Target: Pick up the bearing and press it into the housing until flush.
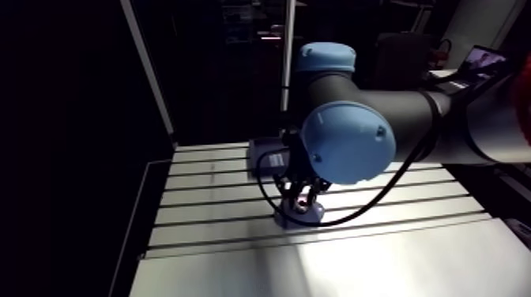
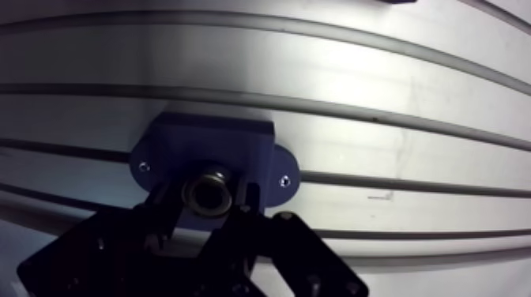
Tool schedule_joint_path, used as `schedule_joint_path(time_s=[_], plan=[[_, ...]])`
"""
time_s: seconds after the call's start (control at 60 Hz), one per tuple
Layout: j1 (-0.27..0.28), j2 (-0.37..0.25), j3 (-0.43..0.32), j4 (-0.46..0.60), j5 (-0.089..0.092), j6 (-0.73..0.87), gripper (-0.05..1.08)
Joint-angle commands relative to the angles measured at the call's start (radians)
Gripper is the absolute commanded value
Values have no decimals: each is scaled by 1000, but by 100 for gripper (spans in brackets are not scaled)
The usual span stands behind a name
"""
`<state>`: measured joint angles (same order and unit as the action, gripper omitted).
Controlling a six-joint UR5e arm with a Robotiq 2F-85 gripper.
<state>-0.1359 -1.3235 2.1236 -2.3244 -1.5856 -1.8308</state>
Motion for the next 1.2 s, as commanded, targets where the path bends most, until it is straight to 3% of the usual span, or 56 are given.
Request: schedule_joint_path(time_s=[0.017, 1.2], plan=[[1, 1, -1, 1, -1, 0, 77], [5, 8, 0, -1, 0, 0, 77]])
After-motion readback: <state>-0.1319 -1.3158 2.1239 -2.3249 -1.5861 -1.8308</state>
